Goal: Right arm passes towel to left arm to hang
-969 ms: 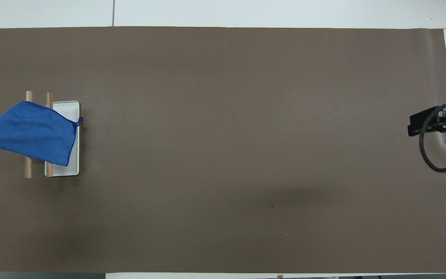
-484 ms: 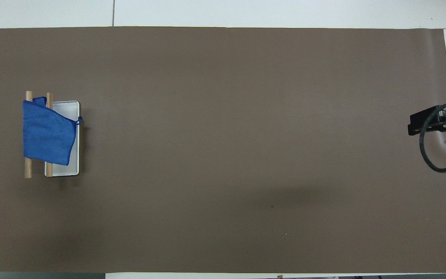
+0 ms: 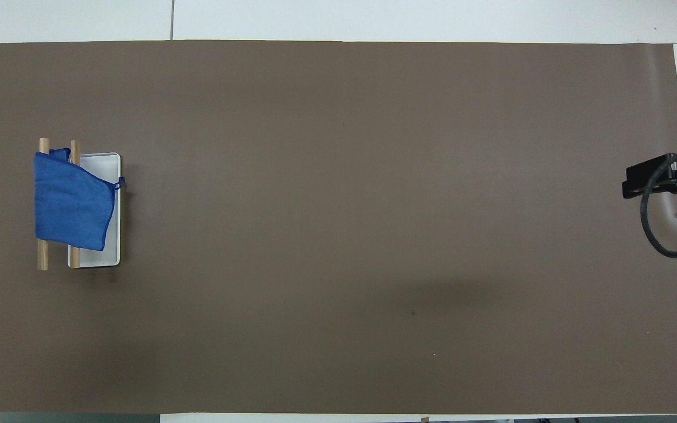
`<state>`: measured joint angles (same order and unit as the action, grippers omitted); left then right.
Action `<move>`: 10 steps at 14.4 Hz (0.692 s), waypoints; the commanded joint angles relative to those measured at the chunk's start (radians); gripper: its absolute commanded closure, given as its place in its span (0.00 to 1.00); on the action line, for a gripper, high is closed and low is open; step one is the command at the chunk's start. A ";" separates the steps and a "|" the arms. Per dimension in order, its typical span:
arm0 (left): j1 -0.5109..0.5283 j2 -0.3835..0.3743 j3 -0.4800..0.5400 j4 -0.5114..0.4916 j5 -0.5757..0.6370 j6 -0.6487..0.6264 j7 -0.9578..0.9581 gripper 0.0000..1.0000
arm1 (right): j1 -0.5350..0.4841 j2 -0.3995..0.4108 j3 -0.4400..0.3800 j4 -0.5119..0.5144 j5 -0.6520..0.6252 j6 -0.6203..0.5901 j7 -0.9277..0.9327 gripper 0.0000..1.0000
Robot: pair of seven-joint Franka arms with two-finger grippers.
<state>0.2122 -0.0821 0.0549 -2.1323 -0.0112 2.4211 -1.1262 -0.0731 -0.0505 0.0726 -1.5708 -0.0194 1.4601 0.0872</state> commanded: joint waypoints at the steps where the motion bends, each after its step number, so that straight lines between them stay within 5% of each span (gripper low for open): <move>1: -0.092 0.022 0.002 0.075 0.019 -0.077 0.162 0.00 | -0.037 -0.006 0.006 -0.005 0.010 0.008 -0.052 0.00; 6: -0.198 0.053 -0.001 0.161 0.017 -0.193 0.541 0.00 | -0.024 -0.012 0.012 -0.017 0.009 0.019 -0.050 0.00; 10: -0.229 0.146 -0.001 0.409 0.010 -0.461 0.768 0.00 | 0.009 -0.022 0.018 -0.046 0.009 0.064 -0.052 0.00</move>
<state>0.0067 -0.0149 0.0423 -1.8851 -0.0095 2.0958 -0.4560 -0.0711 -0.0506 0.0852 -1.5752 -0.0195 1.4712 0.0555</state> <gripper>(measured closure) 0.000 0.000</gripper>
